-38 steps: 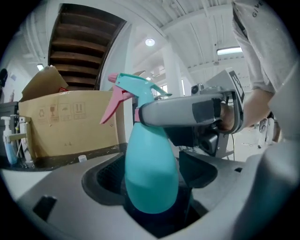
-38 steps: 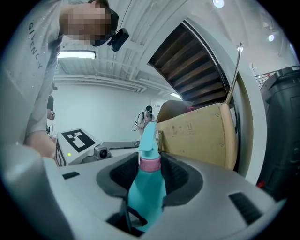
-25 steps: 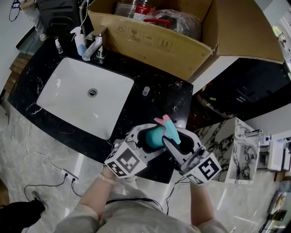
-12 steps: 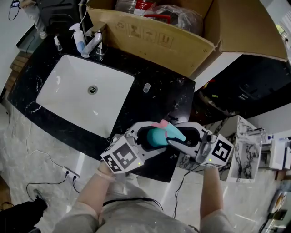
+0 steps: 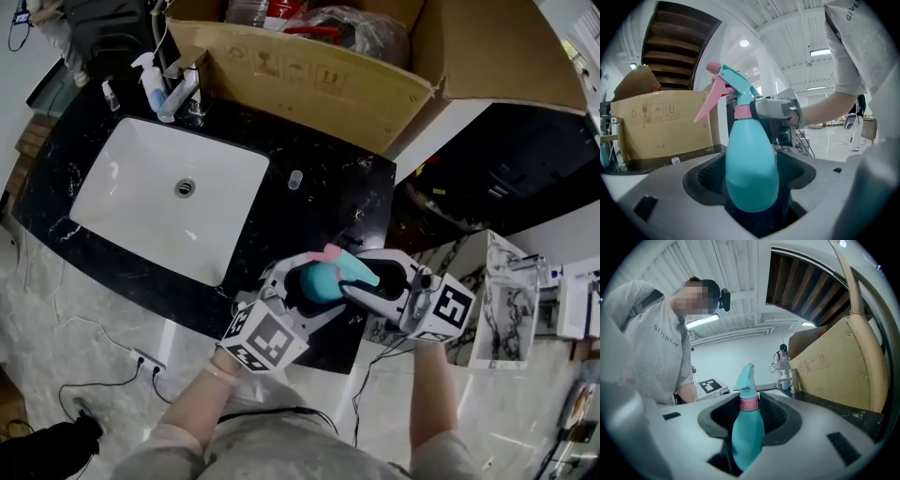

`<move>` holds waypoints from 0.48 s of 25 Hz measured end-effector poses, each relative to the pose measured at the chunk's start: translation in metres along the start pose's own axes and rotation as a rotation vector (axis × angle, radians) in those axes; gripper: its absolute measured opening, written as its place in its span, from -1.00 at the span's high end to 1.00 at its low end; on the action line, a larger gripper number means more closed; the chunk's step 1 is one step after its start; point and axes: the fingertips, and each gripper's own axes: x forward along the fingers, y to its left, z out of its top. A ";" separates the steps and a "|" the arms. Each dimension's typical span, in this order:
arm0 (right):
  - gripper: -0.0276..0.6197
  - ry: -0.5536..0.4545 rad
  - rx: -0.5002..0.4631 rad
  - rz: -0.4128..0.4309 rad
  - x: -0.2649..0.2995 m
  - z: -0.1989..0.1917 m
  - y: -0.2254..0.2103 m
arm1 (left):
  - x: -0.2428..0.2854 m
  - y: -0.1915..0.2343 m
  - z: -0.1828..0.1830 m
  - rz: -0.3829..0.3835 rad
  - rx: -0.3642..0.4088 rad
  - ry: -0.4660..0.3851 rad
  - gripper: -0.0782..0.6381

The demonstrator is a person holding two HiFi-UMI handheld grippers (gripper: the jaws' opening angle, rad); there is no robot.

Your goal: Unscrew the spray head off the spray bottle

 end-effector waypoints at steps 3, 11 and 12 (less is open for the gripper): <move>0.47 0.024 0.002 -0.018 0.001 0.000 0.001 | -0.001 0.001 -0.001 -0.024 -0.001 0.015 -0.16; 0.35 -0.128 0.035 -0.250 -0.017 0.022 0.005 | -0.003 0.002 -0.001 -0.043 -0.002 0.009 -0.16; 0.44 -0.137 0.039 -0.271 -0.018 0.022 0.004 | -0.003 0.002 -0.002 -0.044 -0.004 0.008 -0.16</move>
